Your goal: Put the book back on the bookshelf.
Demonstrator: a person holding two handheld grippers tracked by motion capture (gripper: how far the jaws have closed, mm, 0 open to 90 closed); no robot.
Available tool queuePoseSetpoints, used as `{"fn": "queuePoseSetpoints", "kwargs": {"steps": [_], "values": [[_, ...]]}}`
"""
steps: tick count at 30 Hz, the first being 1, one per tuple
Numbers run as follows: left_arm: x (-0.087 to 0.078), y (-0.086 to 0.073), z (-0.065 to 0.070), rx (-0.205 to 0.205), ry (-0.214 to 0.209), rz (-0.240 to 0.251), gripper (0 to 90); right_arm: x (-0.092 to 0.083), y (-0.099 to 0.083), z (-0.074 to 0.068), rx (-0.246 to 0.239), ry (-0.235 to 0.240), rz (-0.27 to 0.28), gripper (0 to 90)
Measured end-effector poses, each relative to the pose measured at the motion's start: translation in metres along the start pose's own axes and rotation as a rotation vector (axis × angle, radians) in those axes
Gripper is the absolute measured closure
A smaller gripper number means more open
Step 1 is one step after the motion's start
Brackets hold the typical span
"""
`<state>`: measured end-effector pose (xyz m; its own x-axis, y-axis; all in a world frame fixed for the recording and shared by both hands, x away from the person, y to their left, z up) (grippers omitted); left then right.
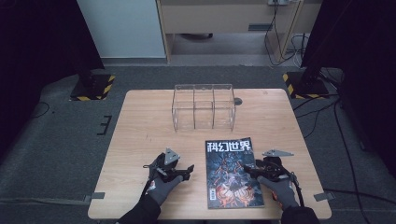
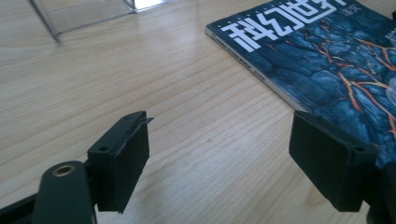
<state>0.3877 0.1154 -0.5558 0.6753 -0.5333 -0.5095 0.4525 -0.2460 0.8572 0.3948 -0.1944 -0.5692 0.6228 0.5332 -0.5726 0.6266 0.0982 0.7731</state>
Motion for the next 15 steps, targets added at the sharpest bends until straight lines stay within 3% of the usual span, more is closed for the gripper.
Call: {"fn": "queuePoseSetpoints", "kwargs": {"steps": [15], "values": [[0.014, -0.002, 0.024, 0.015, -0.054, -0.015, 17.4, 0.0, 0.0, -0.001, 0.005, 0.009, 0.001, 30.8]]}}
Point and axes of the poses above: each handheld gripper's, and its own axes: x roughly forward along the jaws, y roughly out of its top, z roughly to its right, the point moved 6 cm from there along x, roughly forward along the jaws, and after that the axes turned 7 degrees about z, right-handed, at the moved point
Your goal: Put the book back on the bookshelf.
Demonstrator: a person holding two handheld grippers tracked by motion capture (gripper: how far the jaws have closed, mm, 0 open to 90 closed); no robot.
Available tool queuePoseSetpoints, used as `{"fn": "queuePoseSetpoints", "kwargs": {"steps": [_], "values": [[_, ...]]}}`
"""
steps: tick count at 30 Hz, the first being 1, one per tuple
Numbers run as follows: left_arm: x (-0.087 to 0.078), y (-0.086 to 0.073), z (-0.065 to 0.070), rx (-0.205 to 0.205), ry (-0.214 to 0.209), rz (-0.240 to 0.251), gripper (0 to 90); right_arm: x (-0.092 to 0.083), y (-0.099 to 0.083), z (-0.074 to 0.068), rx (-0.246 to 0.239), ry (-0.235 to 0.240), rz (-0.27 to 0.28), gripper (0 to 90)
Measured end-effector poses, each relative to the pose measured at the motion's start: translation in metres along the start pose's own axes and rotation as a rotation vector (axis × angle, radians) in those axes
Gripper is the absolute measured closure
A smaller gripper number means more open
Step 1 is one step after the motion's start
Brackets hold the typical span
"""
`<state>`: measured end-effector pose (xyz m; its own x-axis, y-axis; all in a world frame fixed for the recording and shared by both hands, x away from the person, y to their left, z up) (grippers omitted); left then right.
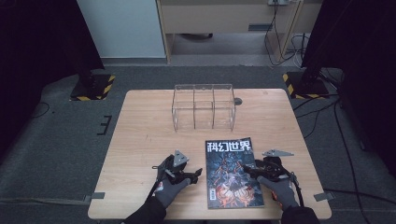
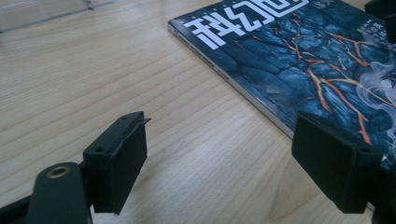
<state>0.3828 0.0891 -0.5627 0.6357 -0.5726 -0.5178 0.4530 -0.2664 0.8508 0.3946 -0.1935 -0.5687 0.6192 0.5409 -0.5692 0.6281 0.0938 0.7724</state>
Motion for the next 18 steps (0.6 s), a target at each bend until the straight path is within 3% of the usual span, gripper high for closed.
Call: {"fn": "queuePoseSetpoints", "kwargs": {"steps": [13, 18], "values": [[0.011, -0.002, 0.018, 0.007, -0.048, -0.011, 15.6, 0.001, 0.0, 0.0, -0.016, -0.009, 0.0, 30.7], [0.016, -0.004, 0.028, 0.043, -0.064, -0.026, 15.7, 0.001, 0.0, 0.0, -0.016, -0.011, 0.0, 30.7]]}}
Point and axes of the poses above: each handheld gripper's, and its own axes: x roughly forward along the jaws, y roughly out of its top, z roughly to its right, the point moved 6 cm from there along x, roughly forward along the jaws, and after that the axes turned 7 degrees about z, right-handed, at the moved point
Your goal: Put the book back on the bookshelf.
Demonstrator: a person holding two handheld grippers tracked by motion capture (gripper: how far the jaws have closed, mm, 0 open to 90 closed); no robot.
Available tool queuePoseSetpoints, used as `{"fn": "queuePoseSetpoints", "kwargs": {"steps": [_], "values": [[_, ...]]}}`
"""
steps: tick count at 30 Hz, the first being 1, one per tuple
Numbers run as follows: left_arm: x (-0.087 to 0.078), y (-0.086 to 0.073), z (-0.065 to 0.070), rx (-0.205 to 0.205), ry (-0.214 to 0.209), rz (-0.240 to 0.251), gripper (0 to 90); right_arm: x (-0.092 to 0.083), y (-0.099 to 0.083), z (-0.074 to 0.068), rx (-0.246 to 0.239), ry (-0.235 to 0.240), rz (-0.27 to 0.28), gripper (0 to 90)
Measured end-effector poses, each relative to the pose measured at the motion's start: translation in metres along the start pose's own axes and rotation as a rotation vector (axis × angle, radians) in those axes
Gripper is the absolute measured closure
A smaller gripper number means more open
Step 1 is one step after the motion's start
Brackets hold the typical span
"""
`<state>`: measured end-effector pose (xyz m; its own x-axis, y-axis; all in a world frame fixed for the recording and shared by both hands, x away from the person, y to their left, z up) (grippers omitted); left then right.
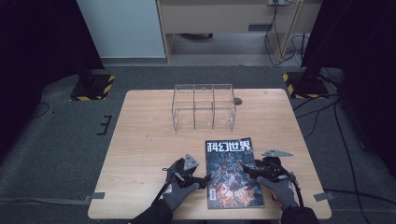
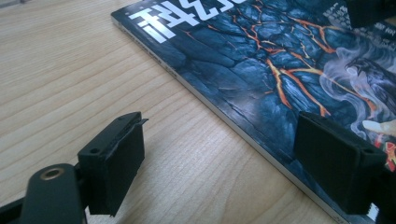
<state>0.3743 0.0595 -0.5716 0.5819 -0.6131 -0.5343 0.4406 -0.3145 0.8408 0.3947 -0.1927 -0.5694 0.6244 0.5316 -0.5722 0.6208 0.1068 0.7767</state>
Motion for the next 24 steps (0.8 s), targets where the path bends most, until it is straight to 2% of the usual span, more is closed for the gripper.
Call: {"fn": "queuePoseSetpoints", "kwargs": {"steps": [6, 11, 17, 24], "values": [[0.0035, -0.0004, 0.0036, 0.023, 0.001, -0.027, 15.8, 0.0, 0.0001, -0.0001, 0.007, 0.001, 0.001, 30.7], [0.0047, -0.0008, 0.0031, -0.007, -0.016, -0.038, 16.3, -0.0003, 0.0004, -0.0003, 0.025, 0.002, 0.002, 30.4], [0.0051, -0.0007, 0.0038, -0.002, -0.022, -0.038, 16.9, -0.0026, 0.0026, 0.0002, 0.039, 0.015, 0.019, 31.1], [0.0054, -0.0006, 0.0046, 0.003, -0.026, -0.04, 17.1, -0.0004, 0.0006, 0.0006, 0.04, 0.006, 0.003, 31.0]]}}
Point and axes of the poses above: each handheld gripper's, and its own axes: x roughly forward along the jaws, y roughly out of its top, z roughly to its right, the point moved 6 cm from there along x, roughly forward along the jaws, and after that the axes turned 7 degrees about z, right-handed, at the moved point
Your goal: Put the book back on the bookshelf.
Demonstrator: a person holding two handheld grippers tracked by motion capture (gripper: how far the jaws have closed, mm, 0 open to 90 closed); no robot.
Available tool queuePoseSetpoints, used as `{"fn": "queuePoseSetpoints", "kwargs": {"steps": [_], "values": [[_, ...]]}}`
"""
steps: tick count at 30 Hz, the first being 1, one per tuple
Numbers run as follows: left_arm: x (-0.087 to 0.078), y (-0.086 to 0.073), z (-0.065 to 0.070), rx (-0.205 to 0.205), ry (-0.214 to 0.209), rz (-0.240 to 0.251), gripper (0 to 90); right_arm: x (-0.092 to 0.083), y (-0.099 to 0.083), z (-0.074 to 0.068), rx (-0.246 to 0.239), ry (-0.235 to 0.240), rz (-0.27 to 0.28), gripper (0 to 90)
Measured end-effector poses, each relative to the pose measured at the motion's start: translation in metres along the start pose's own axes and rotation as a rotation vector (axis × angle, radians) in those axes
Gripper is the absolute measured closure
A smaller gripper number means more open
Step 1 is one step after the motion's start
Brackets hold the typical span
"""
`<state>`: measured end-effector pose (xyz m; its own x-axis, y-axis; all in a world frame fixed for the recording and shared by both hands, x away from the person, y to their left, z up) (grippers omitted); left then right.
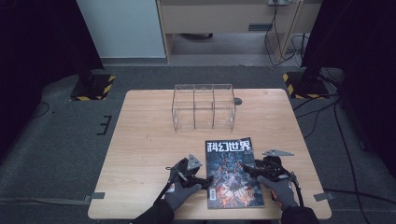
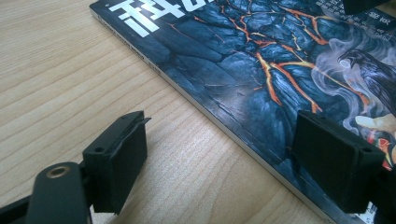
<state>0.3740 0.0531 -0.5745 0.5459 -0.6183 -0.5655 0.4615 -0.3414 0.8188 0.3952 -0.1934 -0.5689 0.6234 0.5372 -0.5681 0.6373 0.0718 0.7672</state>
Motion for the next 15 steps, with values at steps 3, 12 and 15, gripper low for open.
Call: {"fn": "queuePoseSetpoints", "kwargs": {"steps": [3, 12, 15], "values": [[0.0001, 0.0, 0.0002, -0.001, -0.001, 0.001, 17.1, 0.0002, 0.0002, 0.0004, 0.008, 0.002, 0.005, 30.4], [0.0005, 0.0002, 0.0007, 0.001, -0.003, 0.001, 17.1, -0.0042, 0.004, 0.0001, 0.031, 0.015, 0.033, 33.1], [0.0005, 0.0002, 0.0007, 0.001, -0.004, 0.001, 17.2, -0.0024, 0.0024, 0.0009, 0.033, 0.007, 0.02, 33.0]]}}
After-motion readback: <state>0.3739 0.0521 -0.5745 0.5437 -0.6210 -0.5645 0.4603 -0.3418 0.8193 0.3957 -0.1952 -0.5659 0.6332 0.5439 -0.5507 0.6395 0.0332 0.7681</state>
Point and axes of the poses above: each handheld gripper's, and its own axes: x roughly forward along the jaws, y roughly out of its top, z roughly to its right, the point moved 6 cm from there along x, roughly forward along the jaws, and after that the axes turned 7 degrees about z, right-handed, at the moved point
